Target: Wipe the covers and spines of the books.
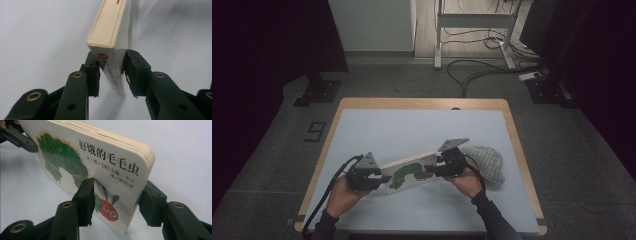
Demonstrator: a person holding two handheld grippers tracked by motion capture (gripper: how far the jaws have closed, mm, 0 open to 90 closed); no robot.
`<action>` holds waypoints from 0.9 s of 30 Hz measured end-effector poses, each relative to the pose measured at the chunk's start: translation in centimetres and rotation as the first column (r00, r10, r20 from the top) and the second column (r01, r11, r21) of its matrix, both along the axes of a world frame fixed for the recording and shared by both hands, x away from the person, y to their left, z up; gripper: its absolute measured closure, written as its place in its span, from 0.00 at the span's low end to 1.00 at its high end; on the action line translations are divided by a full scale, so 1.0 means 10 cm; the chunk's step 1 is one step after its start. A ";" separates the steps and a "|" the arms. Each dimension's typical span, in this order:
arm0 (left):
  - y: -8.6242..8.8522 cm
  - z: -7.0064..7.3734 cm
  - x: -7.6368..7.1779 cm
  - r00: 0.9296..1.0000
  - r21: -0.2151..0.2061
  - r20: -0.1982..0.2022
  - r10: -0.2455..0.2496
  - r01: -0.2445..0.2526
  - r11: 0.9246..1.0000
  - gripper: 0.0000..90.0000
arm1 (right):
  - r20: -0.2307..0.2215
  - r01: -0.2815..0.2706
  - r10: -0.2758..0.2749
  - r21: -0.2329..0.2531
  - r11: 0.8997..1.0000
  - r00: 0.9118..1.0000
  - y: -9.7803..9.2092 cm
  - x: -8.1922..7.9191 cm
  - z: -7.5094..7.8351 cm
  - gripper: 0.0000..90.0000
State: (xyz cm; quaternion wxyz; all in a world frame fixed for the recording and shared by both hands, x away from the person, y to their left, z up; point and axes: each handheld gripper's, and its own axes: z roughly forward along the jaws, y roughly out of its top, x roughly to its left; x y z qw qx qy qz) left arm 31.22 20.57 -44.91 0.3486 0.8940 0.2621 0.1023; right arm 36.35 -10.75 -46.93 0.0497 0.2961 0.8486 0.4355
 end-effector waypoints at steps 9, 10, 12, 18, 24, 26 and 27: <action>0.05 0.05 0.00 0.999 0.009 0.045 0.030 -0.030 1.000 0.74 | 0.080 -0.002 0.006 -0.051 0.999 0.997 0.16 0.01 0.04 0.53; 0.05 0.05 0.00 0.998 0.011 0.048 0.028 -0.028 1.000 0.74 | 0.090 0.002 0.003 -0.056 0.998 0.996 0.17 0.01 0.04 0.52; 0.06 0.05 0.00 0.998 0.013 0.053 0.028 -0.029 0.999 0.74 | 0.090 0.002 0.003 -0.057 0.998 0.996 0.19 0.03 0.04 0.51; 0.07 0.04 0.02 0.998 0.004 0.050 0.028 -0.029 1.000 0.73 | 0.090 -0.001 0.005 -0.044 0.999 0.996 0.18 0.04 0.02 0.51; 0.08 0.04 0.02 0.998 0.005 0.054 0.028 -0.029 1.000 0.73 | 0.094 -0.007 0.010 -0.029 1.000 0.996 0.14 0.03 0.03 0.44; 0.08 0.04 0.03 0.998 0.002 0.055 0.029 -0.029 1.000 0.73 | 0.101 -0.009 0.012 -0.036 0.999 0.995 0.12 0.02 0.04 0.42; 0.09 0.04 0.03 0.998 -0.002 0.054 0.030 -0.030 1.000 0.73 | 0.103 -0.006 0.010 -0.038 0.999 0.995 0.10 0.01 0.05 0.41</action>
